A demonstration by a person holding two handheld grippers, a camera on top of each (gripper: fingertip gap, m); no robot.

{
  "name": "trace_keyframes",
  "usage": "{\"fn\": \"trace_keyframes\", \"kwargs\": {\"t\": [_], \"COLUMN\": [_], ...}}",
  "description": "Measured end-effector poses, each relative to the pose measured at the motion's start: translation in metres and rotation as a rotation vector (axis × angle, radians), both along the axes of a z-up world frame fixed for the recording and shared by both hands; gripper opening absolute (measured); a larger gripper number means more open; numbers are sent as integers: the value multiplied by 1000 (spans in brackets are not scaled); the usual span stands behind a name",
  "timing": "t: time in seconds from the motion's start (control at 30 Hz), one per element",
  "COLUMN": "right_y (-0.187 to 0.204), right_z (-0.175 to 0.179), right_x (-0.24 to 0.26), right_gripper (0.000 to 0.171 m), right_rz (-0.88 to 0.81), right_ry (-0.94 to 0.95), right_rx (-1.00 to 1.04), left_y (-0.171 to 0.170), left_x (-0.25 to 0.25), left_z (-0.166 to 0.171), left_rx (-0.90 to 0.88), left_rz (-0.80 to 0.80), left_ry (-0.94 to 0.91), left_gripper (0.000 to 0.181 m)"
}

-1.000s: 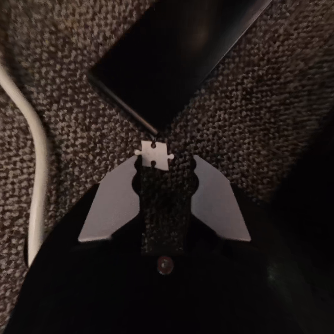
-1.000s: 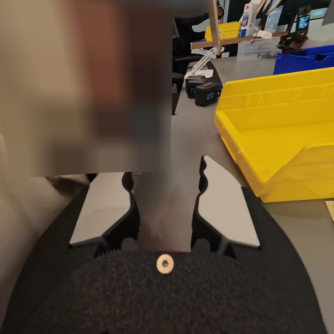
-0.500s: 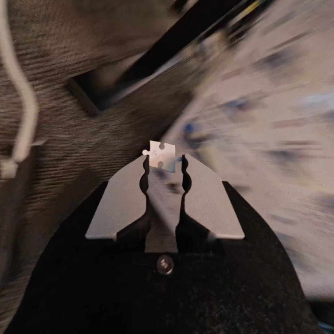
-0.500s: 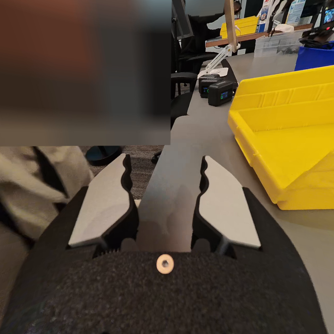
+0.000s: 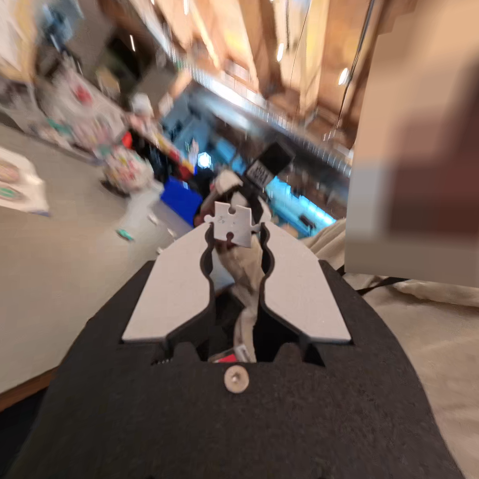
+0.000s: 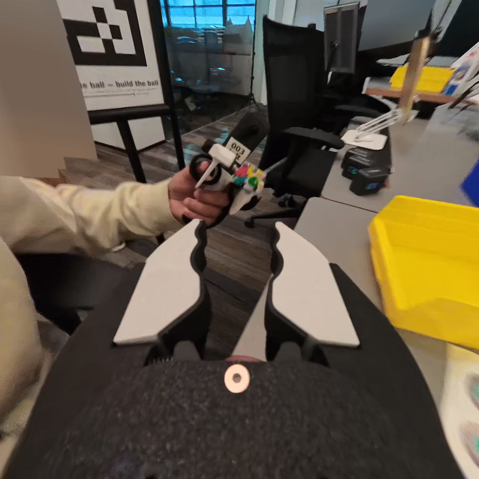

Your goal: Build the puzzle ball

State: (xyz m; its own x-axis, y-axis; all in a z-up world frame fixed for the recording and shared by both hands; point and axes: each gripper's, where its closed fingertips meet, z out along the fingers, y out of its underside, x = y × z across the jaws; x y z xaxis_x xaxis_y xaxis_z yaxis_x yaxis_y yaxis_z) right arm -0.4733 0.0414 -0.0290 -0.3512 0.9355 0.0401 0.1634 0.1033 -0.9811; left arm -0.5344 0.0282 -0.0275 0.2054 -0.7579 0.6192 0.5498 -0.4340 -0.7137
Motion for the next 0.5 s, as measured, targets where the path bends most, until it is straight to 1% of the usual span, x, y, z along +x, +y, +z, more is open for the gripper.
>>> {"fn": "trace_keyframes", "kwargs": {"t": [0.07, 0.13, 0.17, 0.23, 0.27, 0.33, 0.37, 0.43, 0.5], "right_y": [12, 31, 42, 77, 100, 144, 168, 209, 235], "right_z": [2, -21, -39, -84, -106, -147, -161, -175, -174], "right_x": [48, 106, 138, 210, 247, 314, 341, 373, 377], "right_gripper": [47, 45, 45, 43, 42, 41, 41, 42, 41], "right_rz": [-46, -114, -156, -283, -366, -525, -614, -742, -765], "right_ry": [-45, -181, -258, -439, -520, -650, -691, -719, -660], "right_rx": [104, 201, 228, 277, 288, 246, 221, 176, 119], "left_y": [17, 38, 54, 86, 101, 127, 142, 170, 199], "left_x": [77, 139, 160, 186, 198, 220, 227, 236, 234], "left_z": [-5, -27, -46, -84, -97, -127, -143, -163, -167], "left_rx": [-104, -192, -233, -274, -264, -221, -205, -153, -122], "left_rz": [-98, -137, -111, -59, -43, -59, -62, -65, -39], "left_ry": [147, 342, 472, 756, 859, 1074, 1191, 1355, 1417], "left_gripper": [34, 33, 34, 34, 34, 34, 34, 34, 34]}}
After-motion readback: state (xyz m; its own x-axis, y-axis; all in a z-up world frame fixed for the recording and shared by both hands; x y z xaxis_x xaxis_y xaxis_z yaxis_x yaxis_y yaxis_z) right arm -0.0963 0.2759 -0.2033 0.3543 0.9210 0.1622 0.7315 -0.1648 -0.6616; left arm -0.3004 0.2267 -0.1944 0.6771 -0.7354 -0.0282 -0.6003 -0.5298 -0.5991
